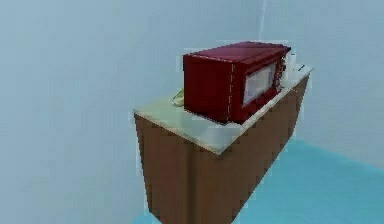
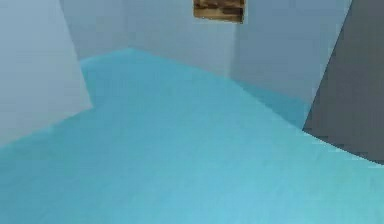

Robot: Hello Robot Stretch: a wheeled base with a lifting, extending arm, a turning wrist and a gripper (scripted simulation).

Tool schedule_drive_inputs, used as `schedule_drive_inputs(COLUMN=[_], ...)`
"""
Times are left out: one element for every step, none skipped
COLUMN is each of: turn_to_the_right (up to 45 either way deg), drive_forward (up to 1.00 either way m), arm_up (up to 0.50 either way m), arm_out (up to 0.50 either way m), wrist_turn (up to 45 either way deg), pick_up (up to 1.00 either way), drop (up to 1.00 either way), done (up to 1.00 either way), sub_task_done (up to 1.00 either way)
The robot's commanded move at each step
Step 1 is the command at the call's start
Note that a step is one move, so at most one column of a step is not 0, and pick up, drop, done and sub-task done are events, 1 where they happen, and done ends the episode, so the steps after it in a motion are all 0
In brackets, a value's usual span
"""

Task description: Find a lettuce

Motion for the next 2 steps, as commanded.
schedule_drive_inputs(turn_to_the_right=[0.0,0.0], drive_forward=[1.00,0.00], arm_up=[0.00,0.00], arm_out=[0.00,0.00], wrist_turn=[0.0,0.0], pick_up=[0.00,0.00], drop=[0.00,0.00], done=[0.00,1.00], sub_task_done=[0.00,0.00])
